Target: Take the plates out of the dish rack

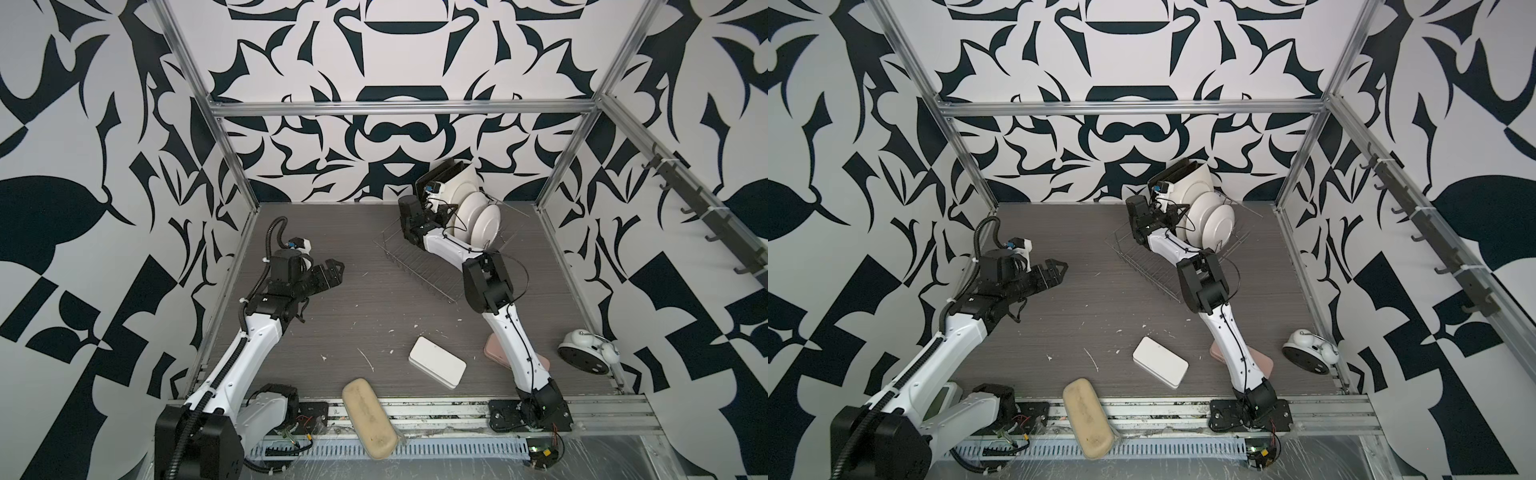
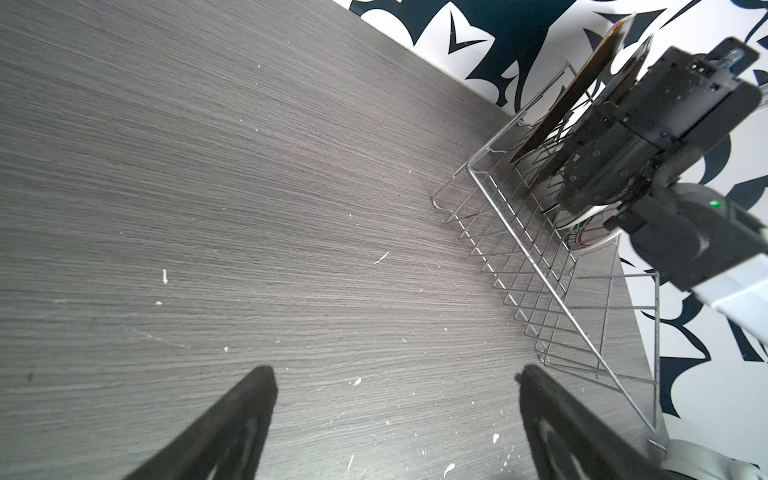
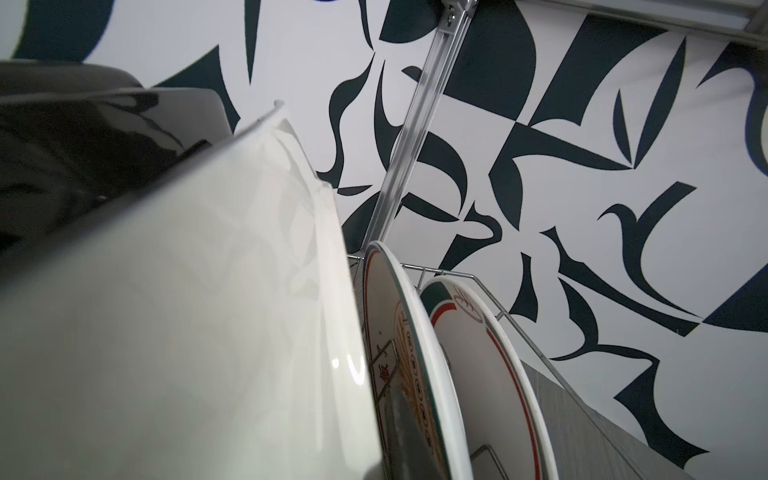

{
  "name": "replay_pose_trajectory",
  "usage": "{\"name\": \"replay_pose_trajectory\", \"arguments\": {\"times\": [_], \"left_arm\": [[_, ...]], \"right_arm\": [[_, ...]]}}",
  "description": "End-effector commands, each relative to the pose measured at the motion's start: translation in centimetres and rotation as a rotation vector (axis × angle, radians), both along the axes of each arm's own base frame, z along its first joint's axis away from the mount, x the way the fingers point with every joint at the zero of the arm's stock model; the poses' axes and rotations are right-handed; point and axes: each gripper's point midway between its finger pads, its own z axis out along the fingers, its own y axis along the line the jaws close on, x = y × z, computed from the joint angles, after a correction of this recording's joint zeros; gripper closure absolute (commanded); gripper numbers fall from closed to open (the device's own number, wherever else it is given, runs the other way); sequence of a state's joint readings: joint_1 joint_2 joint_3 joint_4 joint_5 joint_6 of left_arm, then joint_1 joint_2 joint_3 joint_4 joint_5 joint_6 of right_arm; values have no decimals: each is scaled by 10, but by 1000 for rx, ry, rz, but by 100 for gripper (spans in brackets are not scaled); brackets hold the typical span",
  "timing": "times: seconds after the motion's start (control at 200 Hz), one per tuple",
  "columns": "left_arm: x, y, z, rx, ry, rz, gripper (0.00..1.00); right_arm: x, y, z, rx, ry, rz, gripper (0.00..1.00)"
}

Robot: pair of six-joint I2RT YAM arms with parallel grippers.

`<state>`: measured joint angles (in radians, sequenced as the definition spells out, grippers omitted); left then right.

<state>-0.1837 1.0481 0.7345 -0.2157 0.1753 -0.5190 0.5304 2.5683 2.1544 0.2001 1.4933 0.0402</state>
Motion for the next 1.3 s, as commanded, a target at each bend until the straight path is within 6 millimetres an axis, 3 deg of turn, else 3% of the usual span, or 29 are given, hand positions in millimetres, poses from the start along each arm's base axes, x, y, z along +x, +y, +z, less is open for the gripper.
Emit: {"name": "replay_pose_trajectory", "arguments": {"times": [0.0, 1.295], "left_arm": [[0, 1, 14, 9, -28, -1, 5], [-2, 1, 18, 4, -34, -2, 5]], "right_arm": [[-11, 16, 82, 64, -145, 45, 100], [-31, 17, 168, 83, -281, 73, 100]]}}
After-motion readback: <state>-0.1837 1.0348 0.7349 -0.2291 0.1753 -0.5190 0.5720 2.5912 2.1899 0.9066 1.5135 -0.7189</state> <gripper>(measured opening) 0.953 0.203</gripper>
